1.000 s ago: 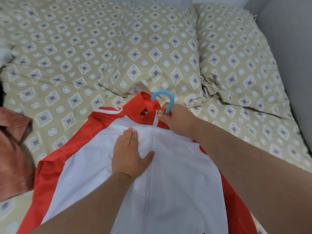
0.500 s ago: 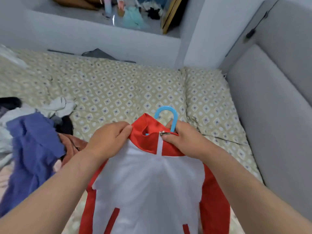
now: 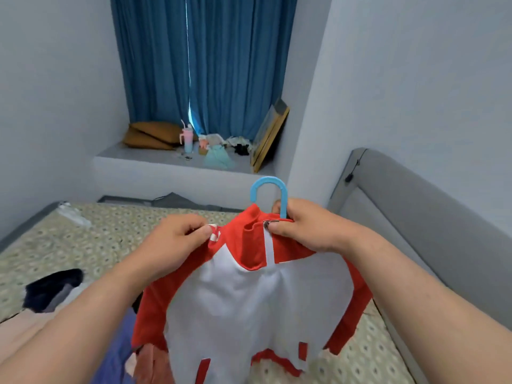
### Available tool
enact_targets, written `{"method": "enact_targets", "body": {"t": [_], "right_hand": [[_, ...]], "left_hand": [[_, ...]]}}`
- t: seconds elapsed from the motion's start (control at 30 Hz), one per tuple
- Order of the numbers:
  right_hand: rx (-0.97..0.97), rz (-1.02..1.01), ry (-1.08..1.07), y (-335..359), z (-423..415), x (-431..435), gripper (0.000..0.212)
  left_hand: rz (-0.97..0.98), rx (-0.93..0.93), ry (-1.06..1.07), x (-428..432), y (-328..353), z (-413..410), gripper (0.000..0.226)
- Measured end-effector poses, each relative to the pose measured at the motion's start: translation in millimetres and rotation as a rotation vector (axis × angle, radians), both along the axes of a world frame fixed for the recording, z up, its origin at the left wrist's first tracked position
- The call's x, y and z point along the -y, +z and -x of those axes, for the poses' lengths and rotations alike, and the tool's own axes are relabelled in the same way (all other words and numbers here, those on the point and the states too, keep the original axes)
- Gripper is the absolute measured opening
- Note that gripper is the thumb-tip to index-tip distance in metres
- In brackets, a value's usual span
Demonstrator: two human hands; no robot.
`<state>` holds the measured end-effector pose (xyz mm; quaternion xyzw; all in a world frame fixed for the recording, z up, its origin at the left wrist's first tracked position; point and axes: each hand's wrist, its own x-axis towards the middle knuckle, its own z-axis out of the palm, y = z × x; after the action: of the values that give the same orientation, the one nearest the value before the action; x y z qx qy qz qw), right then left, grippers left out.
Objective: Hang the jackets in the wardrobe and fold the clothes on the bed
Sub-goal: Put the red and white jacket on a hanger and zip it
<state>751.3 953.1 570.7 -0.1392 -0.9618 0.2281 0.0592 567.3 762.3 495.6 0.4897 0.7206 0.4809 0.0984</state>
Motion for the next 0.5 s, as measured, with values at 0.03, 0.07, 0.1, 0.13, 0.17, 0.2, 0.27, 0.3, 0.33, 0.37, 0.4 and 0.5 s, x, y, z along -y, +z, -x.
{"method": "enact_targets", "body": {"t": [0.03, 0.07, 0.1, 0.13, 0.17, 0.2, 0.27, 0.3, 0.33, 0.37, 0.4, 0.5], "right_hand": [[-0.042, -0.018, -0.011, 14, -1, 7, 0.031], [-0.085, -0.029, -0.013, 27, -3, 13, 0.031], [-0.122, -0.039, -0.009, 38, -5, 19, 0.030], [-0.156, -0.043, -0.004, 49, -7, 25, 0.029], [-0.193, -0.041, 0.007, 58, -10, 31, 0.028], [-0.242, -0.045, 0.019, 67, -12, 37, 0.028], [-0.366, -0.098, 0.020, 82, -18, 46, 0.027], [-0.429, -0.134, 0.004, 89, -22, 47, 0.027], [-0.480, -0.160, -0.015, 93, -26, 46, 0.033], [-0.507, -0.173, -0.042, 95, -32, 43, 0.049], [-0.513, -0.171, -0.074, 97, -39, 41, 0.071], [-0.509, -0.063, -0.113, 99, -56, 37, 0.108]], "left_hand": [[0.008, -0.052, -0.025, 6, 15, -6, 0.040], [0.016, -0.111, -0.027, 13, 27, -11, 0.041], [0.019, -0.190, -0.001, 19, 37, -14, 0.040], [0.022, -0.278, 0.047, 24, 47, -15, 0.039], [0.018, -0.353, 0.104, 29, 57, -16, 0.040], [0.001, -0.405, 0.152, 35, 66, -17, 0.042], [-0.056, -0.459, 0.212, 50, 87, -19, 0.045], [-0.087, -0.483, 0.235, 59, 98, -21, 0.046], [-0.114, -0.506, 0.260, 67, 108, -23, 0.045], [-0.138, -0.529, 0.285, 76, 117, -27, 0.044], [-0.158, -0.547, 0.311, 84, 126, -30, 0.041], [-0.183, -0.599, 0.408, 104, 146, -42, 0.039]]}}
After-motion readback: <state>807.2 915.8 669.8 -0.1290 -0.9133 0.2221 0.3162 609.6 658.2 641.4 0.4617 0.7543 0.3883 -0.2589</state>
